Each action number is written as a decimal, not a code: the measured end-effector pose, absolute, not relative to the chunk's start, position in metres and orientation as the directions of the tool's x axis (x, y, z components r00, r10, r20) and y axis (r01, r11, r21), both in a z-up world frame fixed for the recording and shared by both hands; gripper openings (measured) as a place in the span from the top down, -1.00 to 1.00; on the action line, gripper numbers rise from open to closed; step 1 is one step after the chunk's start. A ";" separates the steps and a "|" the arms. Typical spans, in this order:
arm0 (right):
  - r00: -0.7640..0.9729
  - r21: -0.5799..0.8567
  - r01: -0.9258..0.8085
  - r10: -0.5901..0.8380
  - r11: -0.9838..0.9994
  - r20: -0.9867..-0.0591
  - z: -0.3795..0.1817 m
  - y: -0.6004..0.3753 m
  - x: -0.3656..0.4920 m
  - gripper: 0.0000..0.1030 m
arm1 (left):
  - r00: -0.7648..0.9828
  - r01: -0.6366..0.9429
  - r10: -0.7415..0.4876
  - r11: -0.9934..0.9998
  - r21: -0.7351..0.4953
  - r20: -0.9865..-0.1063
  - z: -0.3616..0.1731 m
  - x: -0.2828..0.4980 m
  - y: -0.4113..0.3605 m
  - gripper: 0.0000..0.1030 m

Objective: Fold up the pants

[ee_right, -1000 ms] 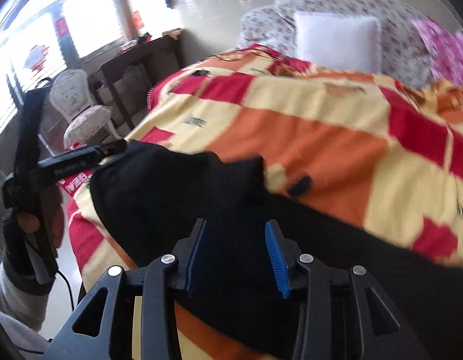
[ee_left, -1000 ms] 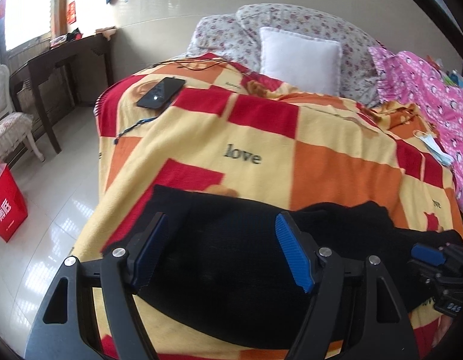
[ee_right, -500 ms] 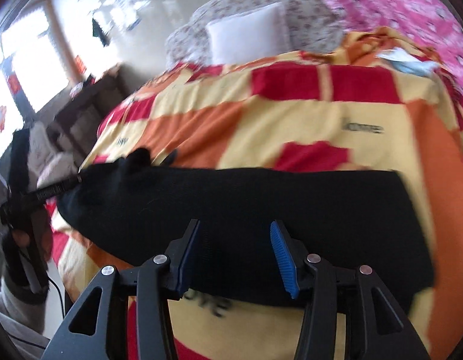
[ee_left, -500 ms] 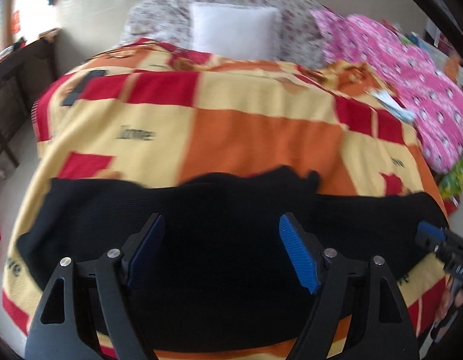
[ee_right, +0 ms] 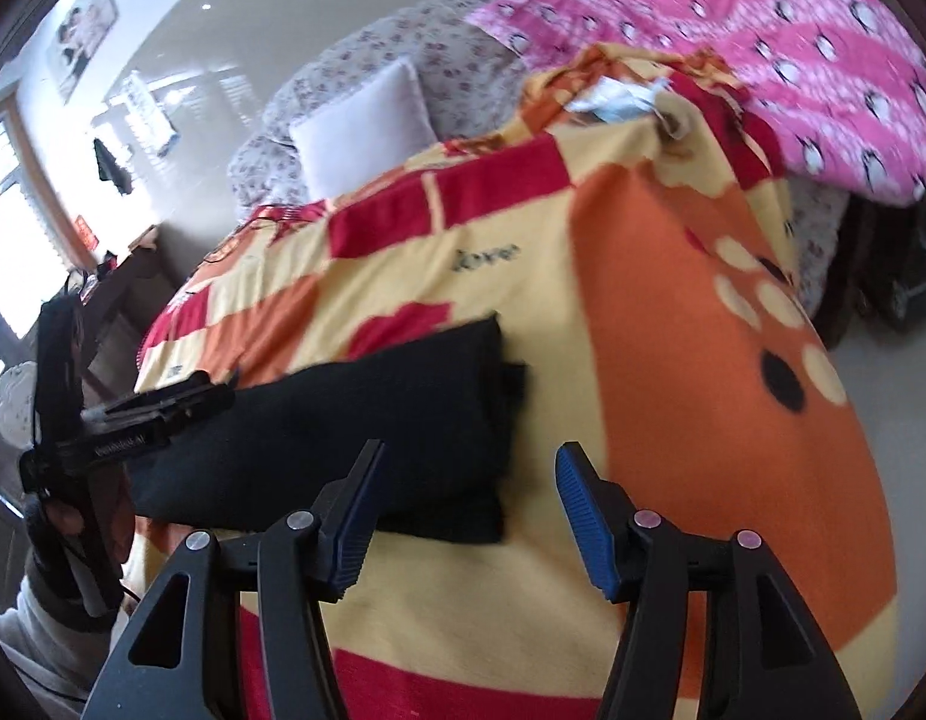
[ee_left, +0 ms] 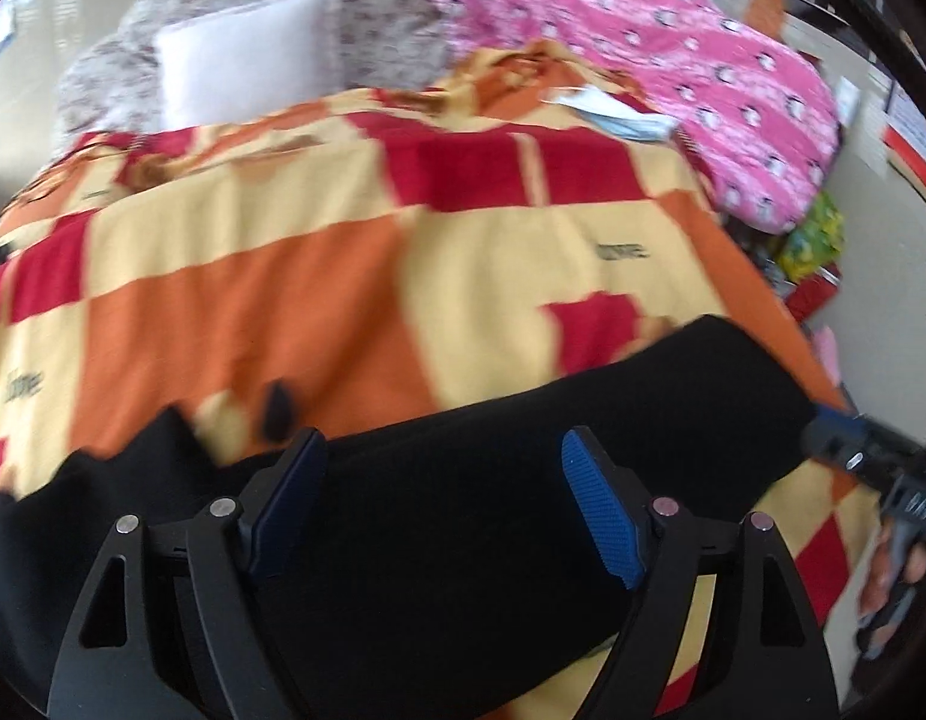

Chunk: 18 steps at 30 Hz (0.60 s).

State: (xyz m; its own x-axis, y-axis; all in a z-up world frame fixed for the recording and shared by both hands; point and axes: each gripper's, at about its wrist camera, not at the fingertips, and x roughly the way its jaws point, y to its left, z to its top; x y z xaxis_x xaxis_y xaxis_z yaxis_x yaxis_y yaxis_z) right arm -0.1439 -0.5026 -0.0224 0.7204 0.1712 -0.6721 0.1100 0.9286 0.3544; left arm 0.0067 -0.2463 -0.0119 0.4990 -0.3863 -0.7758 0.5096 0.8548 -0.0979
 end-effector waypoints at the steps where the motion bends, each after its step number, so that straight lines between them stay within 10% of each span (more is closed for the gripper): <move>1: 0.718 0.382 0.110 0.193 0.918 -0.669 -0.027 -0.505 -0.145 -0.14 | 0.476 0.543 -0.412 0.833 -0.109 -0.777 -0.010 0.008 -0.261 -0.62; 18: 0.737 0.545 0.050 0.337 0.837 -0.586 -0.051 -0.493 -0.139 -0.27 | 0.228 0.718 -0.507 0.664 -0.208 -0.831 -0.034 0.038 -0.377 -0.62</move>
State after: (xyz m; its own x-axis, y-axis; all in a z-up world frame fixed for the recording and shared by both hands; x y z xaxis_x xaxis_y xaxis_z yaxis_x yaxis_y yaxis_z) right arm -0.1394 -0.4935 -0.0510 0.7367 0.3371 -0.5862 0.0502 0.8372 0.5446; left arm 0.0378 -0.3769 -0.0341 0.2277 -0.5068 -0.8315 0.7182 0.6640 -0.2080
